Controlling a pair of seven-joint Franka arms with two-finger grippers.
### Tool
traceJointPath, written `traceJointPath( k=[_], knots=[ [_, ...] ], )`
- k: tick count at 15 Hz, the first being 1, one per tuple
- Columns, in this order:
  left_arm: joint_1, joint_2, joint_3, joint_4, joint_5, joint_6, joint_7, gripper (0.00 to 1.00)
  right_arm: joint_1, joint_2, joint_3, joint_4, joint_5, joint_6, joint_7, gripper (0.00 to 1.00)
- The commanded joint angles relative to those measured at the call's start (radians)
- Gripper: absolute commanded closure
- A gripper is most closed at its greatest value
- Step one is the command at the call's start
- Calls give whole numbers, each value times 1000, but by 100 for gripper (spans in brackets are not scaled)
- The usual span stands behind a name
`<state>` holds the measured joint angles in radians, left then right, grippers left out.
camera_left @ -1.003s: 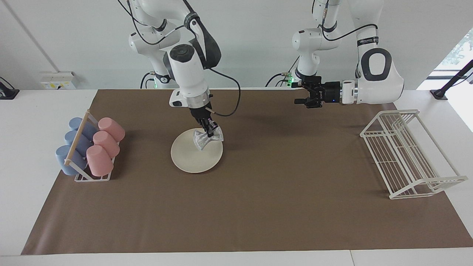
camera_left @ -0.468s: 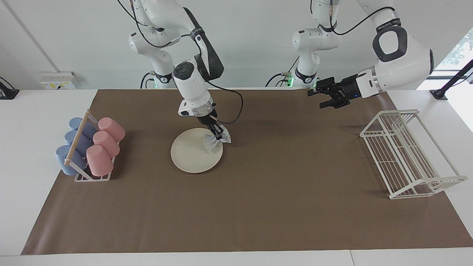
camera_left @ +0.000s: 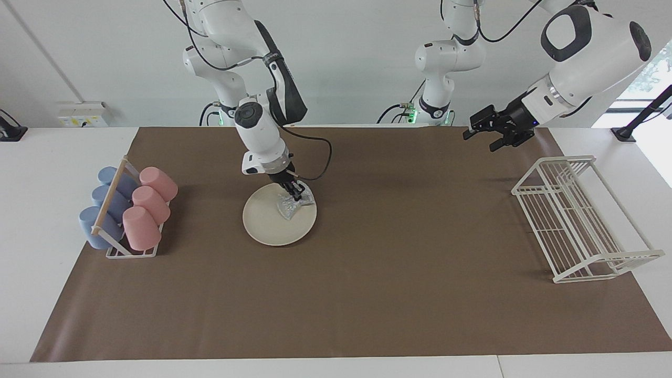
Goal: Wipe plate with sponge
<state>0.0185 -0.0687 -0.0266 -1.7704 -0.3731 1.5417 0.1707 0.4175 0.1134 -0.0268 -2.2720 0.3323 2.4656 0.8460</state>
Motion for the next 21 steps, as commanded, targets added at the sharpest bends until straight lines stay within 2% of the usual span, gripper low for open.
traceJointPath(
  k=[1,3,6,12,14,21],
  knots=[
    [-9,-2,0,37,115,-17,-22,0,-95,11,8,-14,24,32,-214,100],
    [-9,-5,0,43,175,-25,-22,0,-91,14,7,-15,24,55,-228,100],
    [-9,-6,-1,55,201,-34,-22,0,-82,12,8,-15,24,53,-207,100],
    [-11,-11,-27,57,192,-32,-27,0,76,6,8,-15,24,58,194,100],
    [-11,-11,-27,60,191,-31,-27,0,64,8,7,-15,24,59,156,100],
    [-9,-13,-26,58,191,-31,-27,0,-80,22,5,-6,22,67,-266,100]
  ],
)
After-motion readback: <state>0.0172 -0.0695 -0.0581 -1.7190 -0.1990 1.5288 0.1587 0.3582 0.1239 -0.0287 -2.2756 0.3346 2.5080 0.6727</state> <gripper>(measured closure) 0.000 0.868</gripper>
